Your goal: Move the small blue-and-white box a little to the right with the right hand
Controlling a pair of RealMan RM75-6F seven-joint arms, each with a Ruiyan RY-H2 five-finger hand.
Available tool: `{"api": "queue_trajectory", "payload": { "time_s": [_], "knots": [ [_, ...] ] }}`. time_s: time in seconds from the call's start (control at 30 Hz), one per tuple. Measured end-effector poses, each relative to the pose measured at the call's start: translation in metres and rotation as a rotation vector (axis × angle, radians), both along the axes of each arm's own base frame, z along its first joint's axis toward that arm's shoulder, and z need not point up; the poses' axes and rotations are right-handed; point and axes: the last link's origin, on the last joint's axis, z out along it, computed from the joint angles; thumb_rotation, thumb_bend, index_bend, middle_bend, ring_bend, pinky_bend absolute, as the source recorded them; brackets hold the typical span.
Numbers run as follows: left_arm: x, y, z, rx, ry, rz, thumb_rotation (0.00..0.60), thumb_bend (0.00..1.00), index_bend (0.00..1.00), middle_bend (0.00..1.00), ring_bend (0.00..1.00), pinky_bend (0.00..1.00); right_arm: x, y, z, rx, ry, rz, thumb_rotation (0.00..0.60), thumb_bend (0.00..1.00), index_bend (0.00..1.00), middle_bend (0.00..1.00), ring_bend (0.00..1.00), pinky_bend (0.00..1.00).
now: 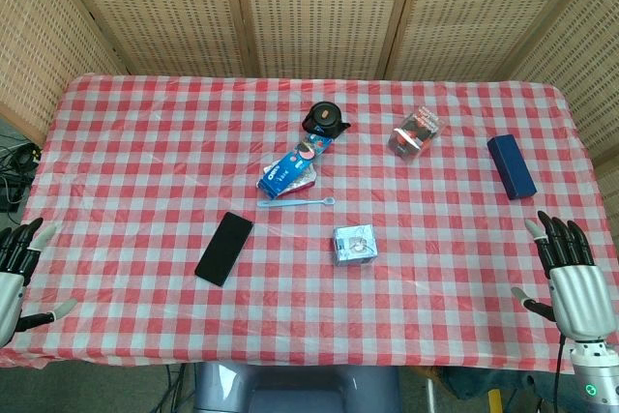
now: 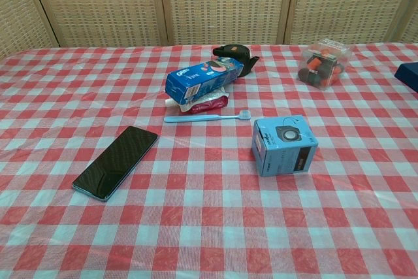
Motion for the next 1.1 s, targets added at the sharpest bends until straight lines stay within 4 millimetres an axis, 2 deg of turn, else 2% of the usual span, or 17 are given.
{"api": "queue_trajectory", "payload": {
  "time_s": [0.3,0.5,0.6,0.73,0.83,0.9,1.03,1.1],
  "knots": [
    [-0.002,0.004,0.0,0.006,0.005,0.011,0.6,0.0,0.0,0.0,0.0,0.0,0.003,-0.008,-0.008,0.041,0.026,0.006,0.6,0.0,0.0,0.0,0.0,0.0],
    [-0.004,0.011,-0.001,0.012,0.004,0.025,0.6,0.0,0.0,0.0,0.0,0.0,0.026,-0.03,-0.021,0.17,0.053,0.063,0.6,0.0,0.0,0.0,0.0,0.0],
    [-0.005,0.015,-0.003,0.008,0.007,0.039,0.6,0.0,0.0,0.0,0.0,0.0,0.045,-0.047,-0.029,0.258,0.057,0.104,0.6,0.0,0.0,0.0,0.0,0.0],
    [-0.011,0.024,-0.005,0.003,0.016,0.075,0.6,0.0,0.0,0.0,0.0,0.0,0.08,-0.074,-0.052,0.409,0.08,0.17,0.6,0.0,0.01,0.0,0.0,0.0],
    [-0.013,0.031,-0.007,0.001,0.024,0.096,0.6,0.0,0.0,0.0,0.0,0.0,0.108,-0.093,-0.071,0.506,0.112,0.209,0.6,0.0,0.05,0.02,0.0,0.0],
    [-0.015,0.035,-0.009,-0.001,0.029,0.109,0.6,0.0,0.0,0.0,0.0,0.0,0.126,-0.105,-0.082,0.542,0.127,0.231,0.6,0.0,0.09,0.05,0.0,0.0],
    [-0.018,0.041,-0.01,-0.006,0.035,0.128,0.6,0.0,0.0,0.0,0.0,0.0,0.162,-0.127,-0.111,0.598,0.13,0.26,0.6,0.0,0.1,0.09,0.02,0.01],
    [-0.02,0.043,-0.011,-0.007,0.035,0.137,0.6,0.0,0.0,0.0,0.0,0.0,0.172,-0.134,-0.122,0.61,0.139,0.263,0.6,0.0,0.12,0.14,0.07,0.07]
  ]
}}
